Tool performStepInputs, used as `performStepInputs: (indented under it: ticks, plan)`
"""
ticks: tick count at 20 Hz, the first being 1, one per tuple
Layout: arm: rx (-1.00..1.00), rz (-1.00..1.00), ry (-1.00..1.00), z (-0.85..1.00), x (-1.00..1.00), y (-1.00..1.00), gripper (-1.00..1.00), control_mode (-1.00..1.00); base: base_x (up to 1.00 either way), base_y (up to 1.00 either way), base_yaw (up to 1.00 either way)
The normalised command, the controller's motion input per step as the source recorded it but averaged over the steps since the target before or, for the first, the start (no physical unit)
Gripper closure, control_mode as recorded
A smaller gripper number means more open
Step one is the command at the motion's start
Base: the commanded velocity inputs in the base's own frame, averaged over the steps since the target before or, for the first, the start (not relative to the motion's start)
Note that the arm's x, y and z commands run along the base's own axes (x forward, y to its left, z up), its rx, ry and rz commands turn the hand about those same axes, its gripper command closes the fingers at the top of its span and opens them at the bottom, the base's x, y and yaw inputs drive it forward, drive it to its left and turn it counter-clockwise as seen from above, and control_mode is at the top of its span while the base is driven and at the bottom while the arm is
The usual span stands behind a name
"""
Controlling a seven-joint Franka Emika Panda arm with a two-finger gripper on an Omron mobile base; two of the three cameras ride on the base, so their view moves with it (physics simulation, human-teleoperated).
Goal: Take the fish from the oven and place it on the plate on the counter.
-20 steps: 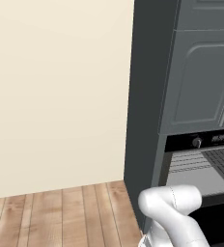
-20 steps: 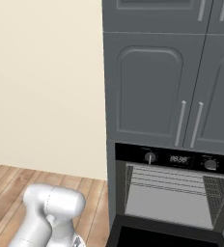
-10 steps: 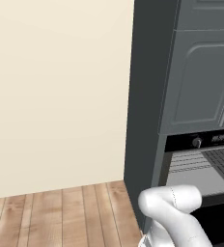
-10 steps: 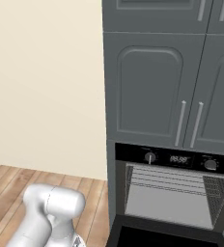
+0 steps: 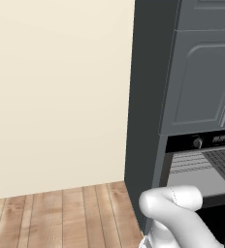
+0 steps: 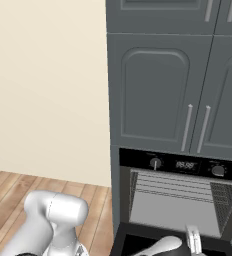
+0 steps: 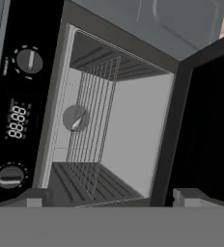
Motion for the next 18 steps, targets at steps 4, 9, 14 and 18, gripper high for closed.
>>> performStepInputs:
  ticks: [4, 9, 14, 18]
  plan:
    - [-0.05, 0.0, 0.21, 0.02, 0.56, 0.01, -1.0, -1.0, 0.0, 0.0, 0.0]
    - [-0.02, -0.03, 0.06, -0.07, 0.71, 0.02, -1.0, -1.0, 0.0, 0.0, 0.0]
    - [0.01, 0.0, 0.0, -0.11, 0.73, 0.0, -1.0, -1.0, 0.0, 0.0, 0.0]
    - [0.17, 0.0, 0.0, -0.09, 0.43, -0.04, -1.0, -1.0, 0.0, 0.0, 0.0]
